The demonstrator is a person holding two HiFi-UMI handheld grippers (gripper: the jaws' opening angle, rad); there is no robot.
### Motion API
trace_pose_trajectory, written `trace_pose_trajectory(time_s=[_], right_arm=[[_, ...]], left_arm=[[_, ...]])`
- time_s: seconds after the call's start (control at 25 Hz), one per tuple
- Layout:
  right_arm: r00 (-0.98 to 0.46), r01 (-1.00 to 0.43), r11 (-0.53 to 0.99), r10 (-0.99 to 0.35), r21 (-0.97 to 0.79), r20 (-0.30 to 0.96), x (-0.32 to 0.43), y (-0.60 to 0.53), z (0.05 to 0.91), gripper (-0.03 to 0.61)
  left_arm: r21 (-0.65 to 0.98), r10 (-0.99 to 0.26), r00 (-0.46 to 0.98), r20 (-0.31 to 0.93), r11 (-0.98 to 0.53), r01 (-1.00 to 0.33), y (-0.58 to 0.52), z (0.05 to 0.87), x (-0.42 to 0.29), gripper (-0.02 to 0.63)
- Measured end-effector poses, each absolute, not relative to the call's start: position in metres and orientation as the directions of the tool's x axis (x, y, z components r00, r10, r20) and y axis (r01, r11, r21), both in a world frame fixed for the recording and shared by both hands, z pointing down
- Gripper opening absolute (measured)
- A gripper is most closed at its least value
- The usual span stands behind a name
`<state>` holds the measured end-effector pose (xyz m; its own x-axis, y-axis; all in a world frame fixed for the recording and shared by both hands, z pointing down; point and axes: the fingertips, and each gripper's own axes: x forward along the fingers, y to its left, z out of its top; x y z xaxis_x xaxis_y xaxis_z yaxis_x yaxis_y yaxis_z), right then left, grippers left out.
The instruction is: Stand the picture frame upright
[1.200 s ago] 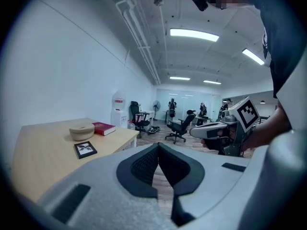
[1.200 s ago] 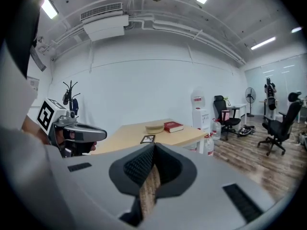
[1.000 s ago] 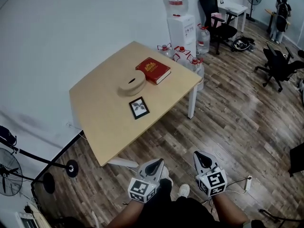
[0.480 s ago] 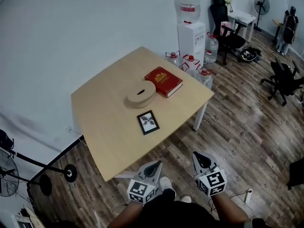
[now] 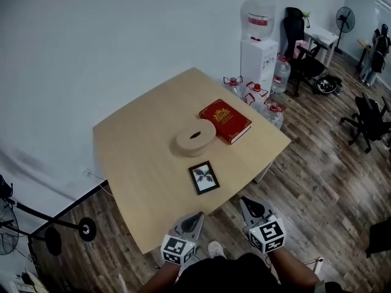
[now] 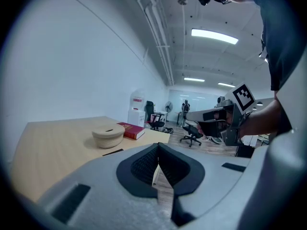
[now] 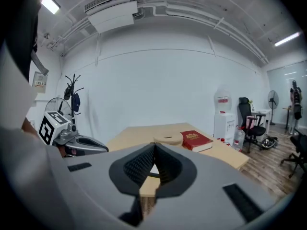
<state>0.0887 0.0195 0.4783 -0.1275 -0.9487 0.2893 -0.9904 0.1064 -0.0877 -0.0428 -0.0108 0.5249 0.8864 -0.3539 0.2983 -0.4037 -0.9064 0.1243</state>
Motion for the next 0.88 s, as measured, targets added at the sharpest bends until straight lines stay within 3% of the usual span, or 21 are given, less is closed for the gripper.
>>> trace_pose_trajectory(time_s=[0.4, 0.88], right_arm=[[-0.170, -0.985, 0.148, -0.934, -0.091, 0.315, 0.080, -0.040, 0.493, 0.009], [-0.376, -0.927, 0.348, -0.857, -0.143, 0.352, 0.090, -0.137, 0.512, 0.009]], left_arm=[[0.158, -0.409, 0.860, 0.305, -0.869, -0.469, -0.067, 0.540, -0.059, 0.000], [0.142, -0.572, 0.748, 0.336, -0.755, -0.640, -0.130, 0.540, -0.053, 0.000]])
